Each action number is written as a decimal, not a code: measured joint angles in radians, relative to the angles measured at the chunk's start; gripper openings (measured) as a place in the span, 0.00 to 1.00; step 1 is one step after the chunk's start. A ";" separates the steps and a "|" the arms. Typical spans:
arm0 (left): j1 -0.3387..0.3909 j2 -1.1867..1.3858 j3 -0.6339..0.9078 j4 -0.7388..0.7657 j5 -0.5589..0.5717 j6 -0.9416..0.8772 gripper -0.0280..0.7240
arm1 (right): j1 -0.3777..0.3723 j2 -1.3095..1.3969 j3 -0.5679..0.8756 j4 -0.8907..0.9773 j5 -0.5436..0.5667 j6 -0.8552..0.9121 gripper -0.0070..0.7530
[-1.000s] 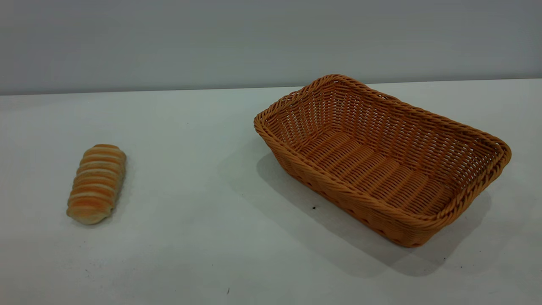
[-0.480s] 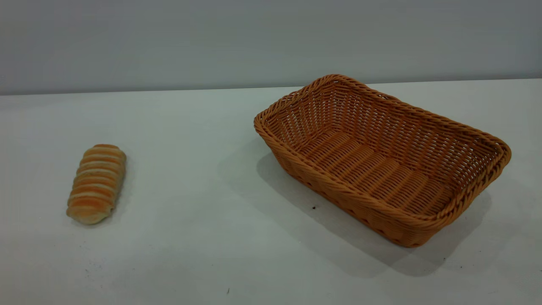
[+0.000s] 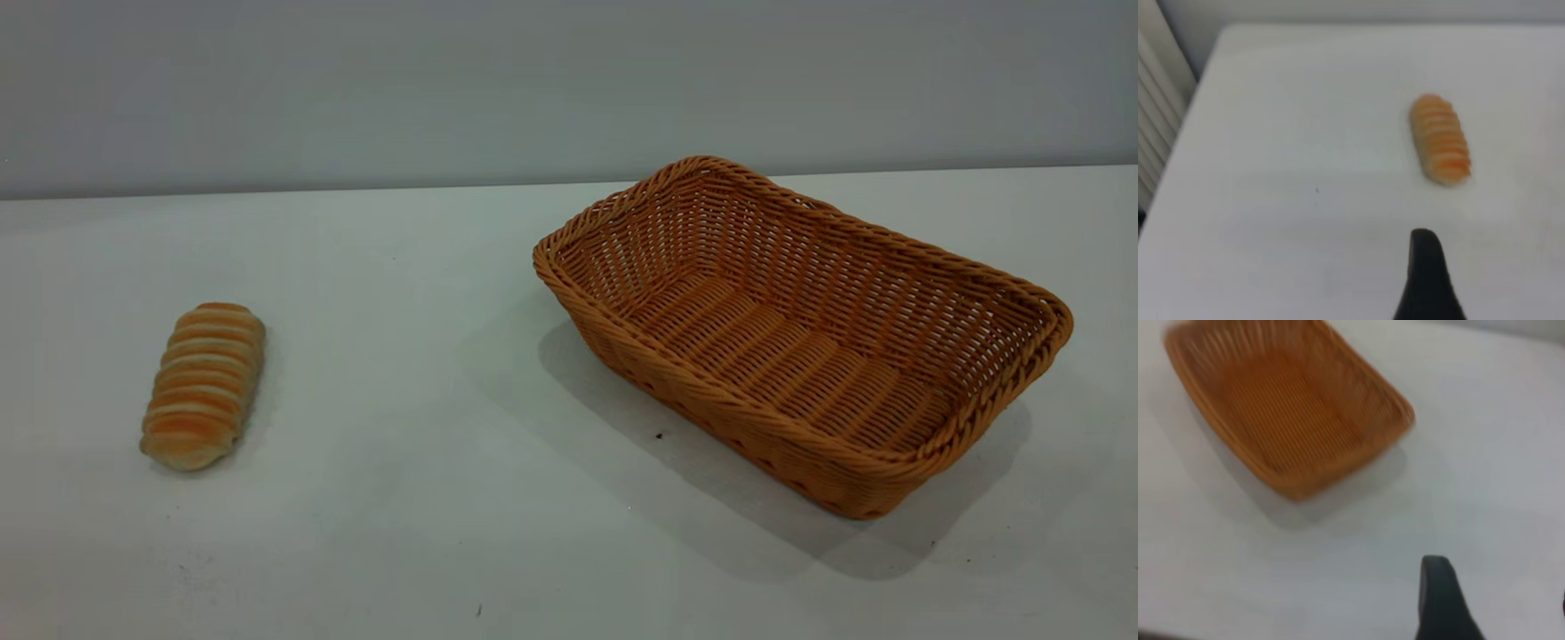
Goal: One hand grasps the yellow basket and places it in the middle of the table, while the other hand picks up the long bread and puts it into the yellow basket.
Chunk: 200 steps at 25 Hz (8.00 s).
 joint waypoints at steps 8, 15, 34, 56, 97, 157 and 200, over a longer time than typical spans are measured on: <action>0.001 0.328 -0.062 -0.002 -0.122 -0.019 0.80 | 0.000 0.409 -0.005 0.134 -0.228 -0.004 0.62; 0.001 0.500 -0.083 -0.002 -0.191 -0.090 0.80 | 0.000 0.784 -0.005 0.269 -0.453 -0.007 0.62; 0.001 0.545 -0.087 0.017 -0.218 -0.094 0.80 | 0.000 1.638 -0.103 0.945 -0.812 -0.339 0.62; 0.001 0.545 -0.087 0.017 -0.222 -0.094 0.80 | 0.150 1.991 -0.308 1.064 -0.888 -0.358 0.57; 0.001 0.543 -0.087 0.018 -0.184 -0.096 0.80 | 0.182 2.090 -0.744 0.683 -0.494 -0.179 0.71; -0.048 2.100 -0.415 0.103 -1.063 -0.077 0.54 | 0.068 1.400 -0.585 -0.184 -0.057 0.170 0.71; -0.441 1.470 -0.526 0.158 -0.443 -0.102 0.68 | 0.068 1.342 -0.585 -0.195 -0.009 0.169 0.70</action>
